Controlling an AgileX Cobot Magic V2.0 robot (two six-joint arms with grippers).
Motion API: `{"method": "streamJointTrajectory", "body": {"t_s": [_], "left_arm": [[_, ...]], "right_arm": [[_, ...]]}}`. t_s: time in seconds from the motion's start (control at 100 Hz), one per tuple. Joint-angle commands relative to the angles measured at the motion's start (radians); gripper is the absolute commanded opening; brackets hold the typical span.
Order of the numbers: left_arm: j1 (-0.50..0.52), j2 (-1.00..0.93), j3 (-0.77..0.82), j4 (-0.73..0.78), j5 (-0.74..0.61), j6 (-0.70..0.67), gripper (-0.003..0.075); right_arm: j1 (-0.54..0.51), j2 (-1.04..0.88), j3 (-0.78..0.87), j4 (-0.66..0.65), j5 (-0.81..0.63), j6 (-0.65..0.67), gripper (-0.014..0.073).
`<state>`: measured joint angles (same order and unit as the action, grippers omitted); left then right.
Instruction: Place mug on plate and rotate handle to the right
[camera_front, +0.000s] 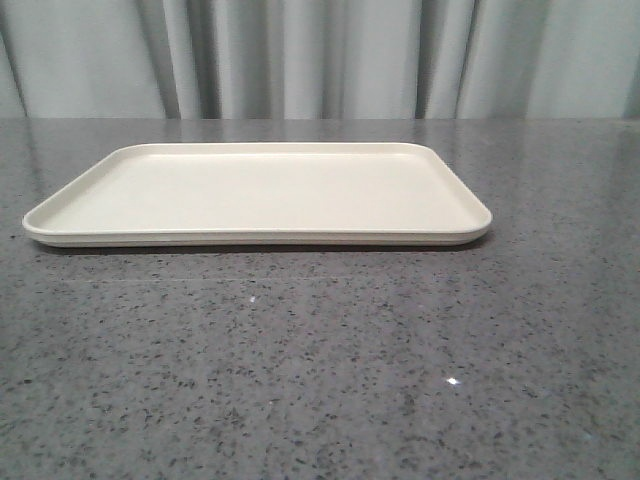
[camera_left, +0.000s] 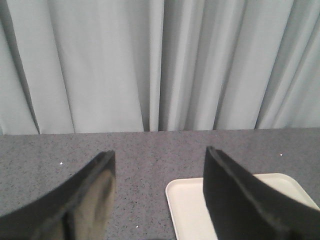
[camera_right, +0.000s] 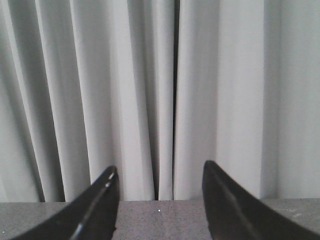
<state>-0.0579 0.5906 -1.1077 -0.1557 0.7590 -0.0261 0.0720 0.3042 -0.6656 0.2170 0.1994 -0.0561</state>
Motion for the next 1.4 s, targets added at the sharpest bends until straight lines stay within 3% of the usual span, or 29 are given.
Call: {"method": "streamJointTrajectory", "body": {"t_s": [0.0, 0.31, 0.55, 0.86, 1.39], "left_arm": [[0.000, 0.027, -0.064, 0.018, -0.023, 0.002, 0.0393], [0.000, 0.158, -0.300, 0.182, 0.208, 0.002, 0.0392], [0.000, 0.300, -0.436, 0.346, 0.469, 0.002, 0.0391], [0.000, 0.380, -0.381, 0.357, 0.505, -0.005, 0.0390], [0.000, 0.348, -0.079, 0.347, 0.505, -0.007, 0.0390]], "right_arm": [[-0.006, 0.045, -0.078, -0.019, -0.024, -0.009, 0.0428], [-0.006, 0.217, -0.309, -0.086, 0.121, -0.009, 0.0428], [-0.006, 0.302, -0.356, -0.086, 0.149, -0.009, 0.0428], [-0.006, 0.359, -0.356, -0.086, 0.155, -0.009, 0.0428], [-0.006, 0.391, -0.356, -0.086, 0.172, -0.009, 0.0426]]}}
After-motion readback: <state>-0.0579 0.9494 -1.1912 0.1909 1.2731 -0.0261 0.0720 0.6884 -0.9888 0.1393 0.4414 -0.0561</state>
